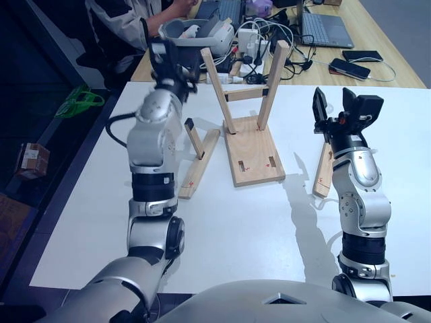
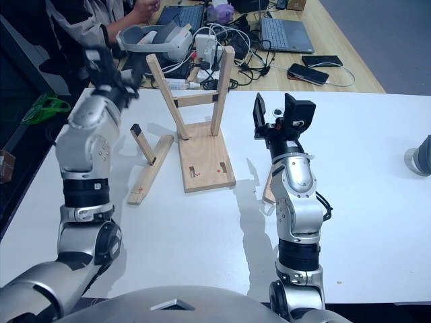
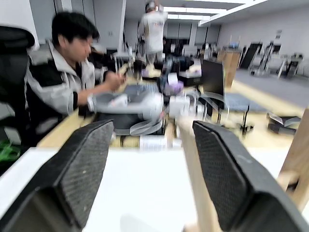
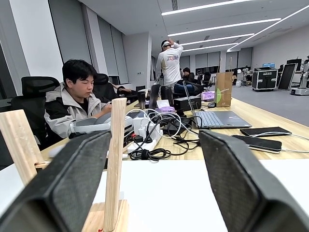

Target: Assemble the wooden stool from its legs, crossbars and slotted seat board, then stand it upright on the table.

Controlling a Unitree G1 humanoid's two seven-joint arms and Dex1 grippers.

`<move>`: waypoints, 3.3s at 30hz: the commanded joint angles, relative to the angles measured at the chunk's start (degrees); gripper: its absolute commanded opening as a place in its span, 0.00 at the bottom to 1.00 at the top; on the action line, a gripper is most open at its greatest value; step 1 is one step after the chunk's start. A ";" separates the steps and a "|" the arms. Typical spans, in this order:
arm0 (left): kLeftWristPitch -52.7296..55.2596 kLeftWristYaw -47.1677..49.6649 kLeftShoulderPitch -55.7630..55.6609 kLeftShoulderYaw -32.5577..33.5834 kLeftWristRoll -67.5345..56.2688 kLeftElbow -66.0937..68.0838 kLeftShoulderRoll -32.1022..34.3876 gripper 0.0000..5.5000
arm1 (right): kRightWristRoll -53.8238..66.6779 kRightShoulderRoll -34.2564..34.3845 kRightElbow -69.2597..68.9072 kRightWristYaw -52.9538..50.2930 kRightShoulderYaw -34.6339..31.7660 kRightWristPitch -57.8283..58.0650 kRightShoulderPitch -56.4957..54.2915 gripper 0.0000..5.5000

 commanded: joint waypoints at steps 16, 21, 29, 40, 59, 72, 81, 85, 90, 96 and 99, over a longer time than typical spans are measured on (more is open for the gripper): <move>6.16 -0.27 3.95 -2.13 0.86 2.13 -0.91 0.55 | 0.95 0.17 0.41 0.35 -1.27 3.05 -0.77 0.62; 6.16 -0.35 3.58 -1.87 1.00 1.59 -0.69 0.55 | 1.08 0.17 0.53 0.50 -1.26 3.07 -0.79 0.62; 5.63 -0.50 -1.15 0.07 0.16 -1.33 0.27 0.55 | 1.34 0.31 0.39 0.33 -1.17 3.29 -0.41 0.62; 17.09 -16.41 5.52 -3.72 -7.25 -19.09 10.76 0.55 | 1.52 0.23 0.10 0.91 -1.07 3.73 0.33 0.62; 13.57 -11.24 11.57 -2.12 -3.63 -4.08 14.01 0.55 | 1.49 -0.14 0.32 1.56 -1.22 5.17 -0.21 0.62; 23.75 -20.41 14.36 -3.12 -9.57 -8.19 20.19 0.64 | 1.21 0.25 0.21 1.30 -0.87 5.74 0.19 0.62; 29.18 -22.70 19.24 -7.94 -9.88 -11.33 22.99 0.65 | 0.78 0.24 0.79 1.32 -0.80 5.56 0.20 0.62; 29.85 -22.04 21.87 -8.69 -9.43 -11.34 22.58 0.65 | -0.74 -0.68 2.84 1.77 -0.57 3.76 0.28 0.62; 27.04 -21.48 23.88 -8.05 -8.72 -9.23 22.42 0.56 | -1.86 -0.62 5.83 1.86 -0.72 1.05 -1.28 0.62; 19.89 -19.73 23.10 -7.53 -6.99 -4.64 20.40 0.42 | -2.56 0.11 9.46 0.89 -0.80 -0.17 -4.73 0.62; 17.45 -18.82 22.28 -8.21 -6.20 -3.10 18.77 0.35 | -2.85 0.49 11.43 0.28 -1.34 -1.10 -6.78 0.62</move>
